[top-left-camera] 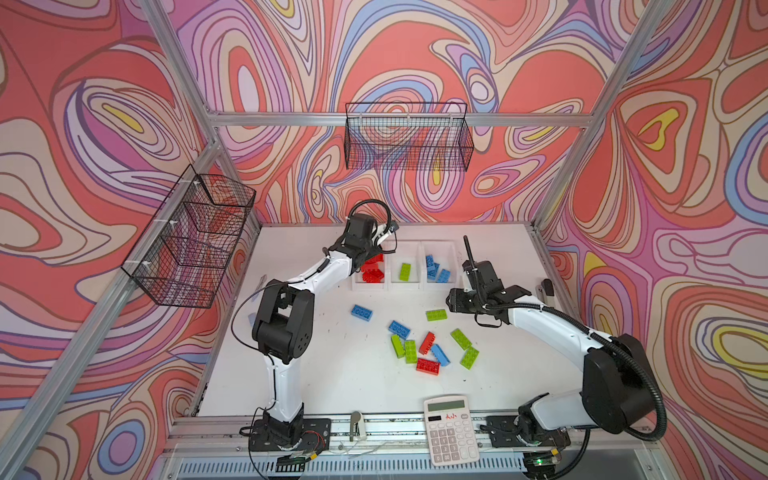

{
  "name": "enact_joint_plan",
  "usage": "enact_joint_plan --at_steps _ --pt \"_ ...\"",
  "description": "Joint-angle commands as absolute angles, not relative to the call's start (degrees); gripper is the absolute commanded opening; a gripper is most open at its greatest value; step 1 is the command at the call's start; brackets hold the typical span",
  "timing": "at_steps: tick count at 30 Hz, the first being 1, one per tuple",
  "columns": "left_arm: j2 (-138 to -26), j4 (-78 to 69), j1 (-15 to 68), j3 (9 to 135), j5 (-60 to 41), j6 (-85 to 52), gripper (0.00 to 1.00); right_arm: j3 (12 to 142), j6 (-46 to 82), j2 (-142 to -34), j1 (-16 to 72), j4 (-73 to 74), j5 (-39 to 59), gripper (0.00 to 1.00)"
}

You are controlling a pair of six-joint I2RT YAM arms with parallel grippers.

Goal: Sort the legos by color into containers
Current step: 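Lower the right gripper toward a lime-green brick while the left gripper withdraws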

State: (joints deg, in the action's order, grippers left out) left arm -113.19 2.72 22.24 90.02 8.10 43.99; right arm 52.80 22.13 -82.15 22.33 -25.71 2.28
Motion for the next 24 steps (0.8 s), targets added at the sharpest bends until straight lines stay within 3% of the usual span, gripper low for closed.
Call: enact_joint_plan --at_steps 1,12,18,24 --pt "-115.33 7.47 21.53 91.94 5.85 39.82 0.59 52.31 22.59 -80.69 22.68 -25.25 1.24 0.61" --pt "-102.21 8.41 21.53 84.85 8.51 26.58 0.57 52.09 22.22 -81.05 22.67 -25.86 2.09 0.61" --pt "-88.69 5.31 21.53 70.33 7.77 9.37 0.56 50.60 19.23 -81.53 23.57 -26.91 6.02 0.67" --pt "-77.95 3.08 21.53 56.49 6.33 -4.97 0.56 52.04 19.93 -85.35 24.87 -28.19 3.26 0.75"
